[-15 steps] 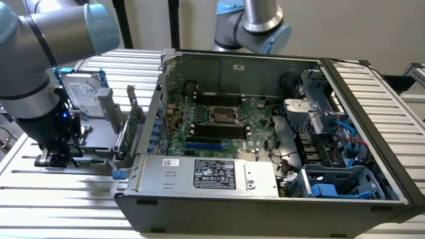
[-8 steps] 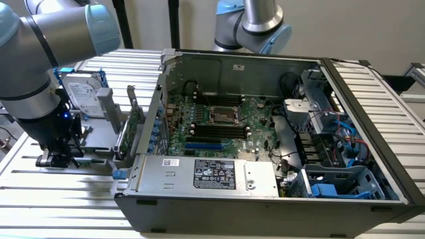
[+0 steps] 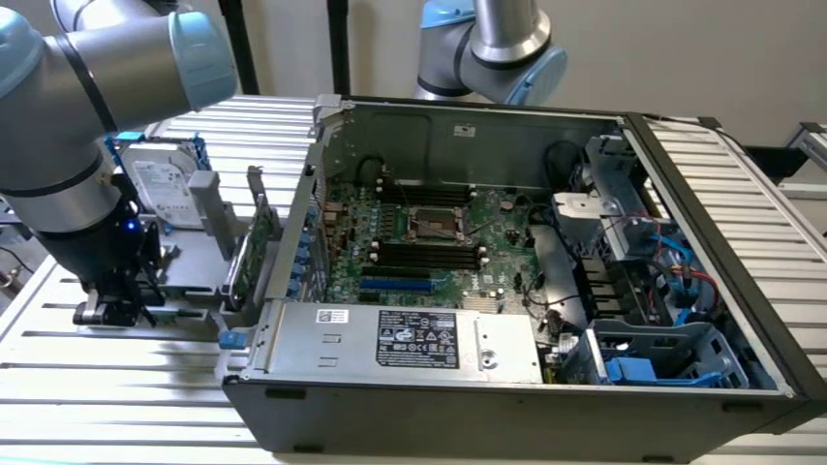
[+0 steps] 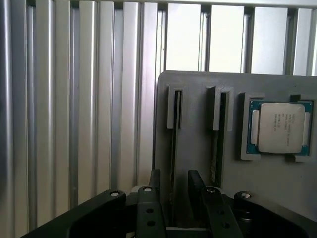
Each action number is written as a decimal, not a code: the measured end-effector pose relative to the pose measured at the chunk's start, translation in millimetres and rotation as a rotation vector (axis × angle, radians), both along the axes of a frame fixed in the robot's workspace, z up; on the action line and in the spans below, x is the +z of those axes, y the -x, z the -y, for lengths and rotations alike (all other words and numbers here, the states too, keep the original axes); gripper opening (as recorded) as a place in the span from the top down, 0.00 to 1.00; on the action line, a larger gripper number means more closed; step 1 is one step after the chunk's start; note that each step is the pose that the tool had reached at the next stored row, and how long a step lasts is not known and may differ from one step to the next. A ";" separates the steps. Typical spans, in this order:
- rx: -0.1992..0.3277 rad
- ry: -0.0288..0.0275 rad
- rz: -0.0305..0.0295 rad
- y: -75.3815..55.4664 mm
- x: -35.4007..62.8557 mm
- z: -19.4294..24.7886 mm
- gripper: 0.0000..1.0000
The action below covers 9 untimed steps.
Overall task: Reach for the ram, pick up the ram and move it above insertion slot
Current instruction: 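Pick up the ram and move it above insertion slot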
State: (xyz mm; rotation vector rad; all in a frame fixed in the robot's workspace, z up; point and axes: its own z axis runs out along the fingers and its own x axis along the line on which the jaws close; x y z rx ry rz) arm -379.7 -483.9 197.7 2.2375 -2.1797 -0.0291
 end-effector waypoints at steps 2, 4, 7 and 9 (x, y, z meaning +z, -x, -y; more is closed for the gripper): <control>0.001 0.0001 -0.0001 -0.4 -0.7 -0.2 0.64; 0.002 -0.0001 -0.0001 -1.1 -1.4 -0.3 0.64; 0.004 -0.0001 -0.0001 -1.8 -2.0 -0.3 0.66; 0.004 -0.0002 -0.0004 -2.2 -2.3 -0.3 0.78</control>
